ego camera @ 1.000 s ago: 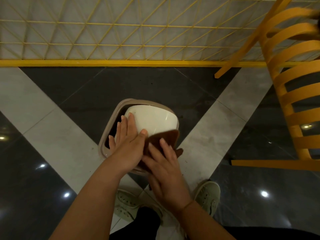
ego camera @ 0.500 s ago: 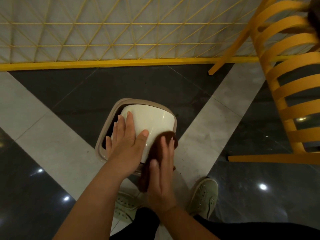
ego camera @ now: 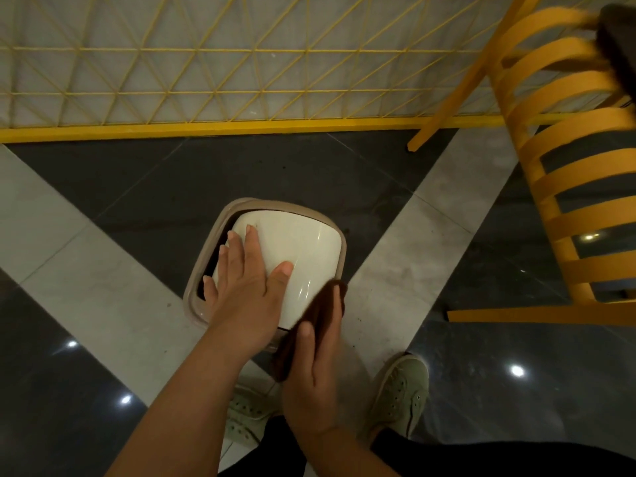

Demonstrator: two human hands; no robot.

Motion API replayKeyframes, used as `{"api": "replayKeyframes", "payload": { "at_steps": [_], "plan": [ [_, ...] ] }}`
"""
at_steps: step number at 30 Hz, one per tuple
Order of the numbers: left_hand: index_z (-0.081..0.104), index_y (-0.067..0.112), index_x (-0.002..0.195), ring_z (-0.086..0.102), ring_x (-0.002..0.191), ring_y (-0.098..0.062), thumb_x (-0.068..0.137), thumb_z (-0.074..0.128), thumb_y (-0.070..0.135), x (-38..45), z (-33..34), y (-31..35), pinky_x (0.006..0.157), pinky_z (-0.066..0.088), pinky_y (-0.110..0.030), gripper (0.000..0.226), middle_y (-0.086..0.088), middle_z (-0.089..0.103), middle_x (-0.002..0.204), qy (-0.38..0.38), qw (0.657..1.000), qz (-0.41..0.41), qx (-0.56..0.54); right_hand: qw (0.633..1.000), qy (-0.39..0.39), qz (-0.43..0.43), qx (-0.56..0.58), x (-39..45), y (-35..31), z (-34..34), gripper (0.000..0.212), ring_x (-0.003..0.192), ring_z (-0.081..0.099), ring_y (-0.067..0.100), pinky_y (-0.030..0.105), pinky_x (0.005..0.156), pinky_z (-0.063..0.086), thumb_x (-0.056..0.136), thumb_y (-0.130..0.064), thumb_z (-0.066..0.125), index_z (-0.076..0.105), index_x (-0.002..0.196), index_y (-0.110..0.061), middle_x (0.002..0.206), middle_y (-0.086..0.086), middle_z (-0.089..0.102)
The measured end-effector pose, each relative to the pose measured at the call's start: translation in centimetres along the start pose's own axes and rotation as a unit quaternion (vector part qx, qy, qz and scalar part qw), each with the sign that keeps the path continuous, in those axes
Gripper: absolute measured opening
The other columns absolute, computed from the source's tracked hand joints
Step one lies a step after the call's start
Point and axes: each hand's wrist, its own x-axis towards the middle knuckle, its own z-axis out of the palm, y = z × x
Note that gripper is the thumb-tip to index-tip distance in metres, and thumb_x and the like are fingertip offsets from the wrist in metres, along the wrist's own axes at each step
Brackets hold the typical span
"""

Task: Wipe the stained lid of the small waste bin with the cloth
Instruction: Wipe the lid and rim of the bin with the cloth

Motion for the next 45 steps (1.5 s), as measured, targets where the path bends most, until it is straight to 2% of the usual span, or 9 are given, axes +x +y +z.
{"api": "replayKeyframes", "payload": {
  "at_steps": [6,13,20,24,27,30,34,39,45],
  "plan": [
    [-0.024,0.031,0.146,-0.018,0.145,-0.017,0.094,0.018,0.056,0.1,-0.1,-0.1,0.116,-0.009,-0.047,0.071,0.005,-0.022,0.158,-0.018,1.000,-0.002,0.003,0.995,-0.021,-0.046,-0.090,8.6,-3.4,-1.7,0.047,0.140,0.027,0.002,0.039,0.118,0.026,0.102,-0.034,0.035,0.027,0.148,-0.036,0.155,-0.012,0.029],
    [-0.027,0.033,0.144,-0.018,0.145,-0.017,0.093,0.022,0.059,0.6,-0.8,-0.4,0.115,-0.009,-0.047,0.076,0.007,-0.024,0.157,-0.051,0.999,0.007,0.003,0.947,-0.170,-0.134,-0.237,14.9,-7.0,-2.5,0.033,0.111,0.057,0.008,0.038,0.099,0.048,0.096,-0.031,0.050,0.058,0.128,-0.029,0.121,-0.011,0.060],
    [-0.029,0.026,0.144,-0.024,0.143,-0.023,0.064,0.027,0.087,0.1,-1.9,-0.9,0.113,-0.008,-0.055,0.115,0.001,-0.032,0.154,-0.017,0.997,-0.048,0.066,0.981,-0.107,-0.014,-0.163,11.9,-5.7,-4.2,0.035,0.112,0.053,0.004,0.034,0.100,0.049,0.096,-0.039,0.051,0.051,0.131,-0.035,0.123,-0.013,0.057],
    [-0.028,0.025,0.144,-0.007,0.147,-0.029,0.045,0.042,0.094,-1.7,-2.4,-1.0,0.110,0.018,-0.061,0.140,0.000,-0.022,0.157,0.024,0.986,-0.166,0.014,0.988,-0.073,0.013,-0.134,9.4,-5.5,-5.2,0.031,0.109,0.054,0.004,0.032,0.098,0.049,0.096,-0.038,0.051,0.051,0.127,-0.037,0.118,-0.016,0.057],
    [-0.020,0.031,0.143,0.030,0.136,-0.036,0.052,0.058,0.085,-3.4,-1.8,-0.6,0.100,0.038,-0.055,0.131,-0.006,0.009,0.155,0.022,0.978,-0.201,-0.055,0.990,-0.054,0.018,-0.133,7.8,-5.2,-5.6,0.040,0.117,0.053,0.009,0.032,0.099,0.048,0.096,-0.038,0.051,0.049,0.136,-0.032,0.127,-0.011,0.057],
    [-0.009,0.032,0.144,0.042,0.124,-0.037,0.063,0.073,0.064,-4.3,-1.8,0.1,0.094,0.044,-0.051,0.120,-0.010,0.021,0.145,0.017,0.965,-0.219,-0.141,0.989,-0.032,-0.003,-0.146,6.1,-4.6,-5.9,0.042,0.118,0.052,0.004,0.033,0.101,0.048,0.097,-0.038,0.049,0.047,0.138,-0.030,0.130,-0.011,0.056],
    [-0.009,0.034,0.146,0.036,0.131,-0.038,0.068,0.083,0.038,-4.4,-3.0,0.2,0.100,0.038,-0.053,0.121,-0.010,0.019,0.151,0.024,0.961,-0.169,-0.216,0.982,-0.031,-0.017,-0.188,3.6,-3.4,-7.3,0.043,0.119,0.052,0.004,0.041,0.102,0.048,0.096,-0.046,0.044,0.043,0.139,-0.039,0.133,-0.016,0.053],
    [0.005,0.031,0.150,0.031,0.137,-0.032,0.070,0.082,0.024,-2.8,-3.9,-0.6,0.106,0.033,-0.053,0.112,-0.006,0.019,0.154,0.068,0.945,-0.123,-0.295,0.940,-0.112,-0.120,-0.299,1.1,-3.1,-9.5,0.039,0.123,0.034,-0.018,0.026,0.112,0.028,0.098,-0.030,0.047,0.035,0.126,-0.054,0.133,-0.032,0.038],
    [-0.003,0.015,0.152,-0.009,0.147,-0.024,0.099,0.037,0.028,-2.8,-0.8,1.4,0.119,0.003,-0.048,0.068,-0.004,-0.006,0.161,0.115,0.981,-0.117,-0.101,0.919,-0.101,-0.224,-0.309,4.3,-5.5,-7.9,0.040,0.139,0.031,0.001,0.026,0.116,0.024,0.098,-0.036,0.037,0.042,0.137,-0.036,0.144,-0.014,0.043]
  ]
}}
